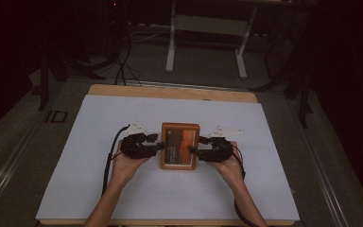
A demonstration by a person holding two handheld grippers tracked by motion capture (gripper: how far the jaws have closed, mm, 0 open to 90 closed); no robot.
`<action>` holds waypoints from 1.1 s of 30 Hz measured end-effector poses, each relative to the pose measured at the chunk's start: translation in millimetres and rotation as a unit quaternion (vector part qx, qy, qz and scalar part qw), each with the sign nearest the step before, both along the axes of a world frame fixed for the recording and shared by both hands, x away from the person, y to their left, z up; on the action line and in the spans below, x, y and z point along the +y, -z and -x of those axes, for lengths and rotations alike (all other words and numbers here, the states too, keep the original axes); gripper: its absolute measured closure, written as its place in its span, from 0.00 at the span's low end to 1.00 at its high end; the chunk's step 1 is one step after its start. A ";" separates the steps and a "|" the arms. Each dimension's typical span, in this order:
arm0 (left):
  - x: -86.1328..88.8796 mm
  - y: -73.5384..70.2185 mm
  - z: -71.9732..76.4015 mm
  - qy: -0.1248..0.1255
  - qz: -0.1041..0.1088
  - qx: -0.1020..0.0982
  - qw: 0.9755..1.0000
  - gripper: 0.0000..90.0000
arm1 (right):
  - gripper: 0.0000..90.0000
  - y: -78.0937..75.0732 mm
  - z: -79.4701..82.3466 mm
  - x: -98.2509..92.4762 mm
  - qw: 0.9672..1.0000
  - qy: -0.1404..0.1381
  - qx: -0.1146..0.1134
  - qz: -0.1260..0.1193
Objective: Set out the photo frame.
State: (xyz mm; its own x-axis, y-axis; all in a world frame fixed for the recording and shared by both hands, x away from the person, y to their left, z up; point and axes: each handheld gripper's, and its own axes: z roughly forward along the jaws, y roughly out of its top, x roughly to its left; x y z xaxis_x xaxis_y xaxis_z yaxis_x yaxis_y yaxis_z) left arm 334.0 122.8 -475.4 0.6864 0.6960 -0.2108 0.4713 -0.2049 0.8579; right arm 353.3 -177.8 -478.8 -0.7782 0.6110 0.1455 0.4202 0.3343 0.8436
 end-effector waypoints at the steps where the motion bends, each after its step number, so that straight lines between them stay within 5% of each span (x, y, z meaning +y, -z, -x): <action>1: 1.6 -0.9 1.4 -0.003 -0.002 -0.003 1.000 0.53 | 0.44 -0.8 0.4 -0.4 1.000 0.000 0.000 0.002; 16: 26.3 -9.8 16.1 -0.046 -0.023 -0.027 0.998 0.52 | 0.45 -16.1 3.6 -25.3 1.000 0.004 -0.002 -0.003; 30: 43.1 -3.1 14.9 -0.064 -0.028 -0.008 0.998 0.51 | 0.45 -13.7 0.3 -48.1 0.999 0.004 0.023 0.034; 33: 46.8 2.5 15.4 -0.070 -0.048 -0.005 0.996 0.51 | 0.45 -12.3 -0.4 -51.5 0.999 0.009 0.024 0.045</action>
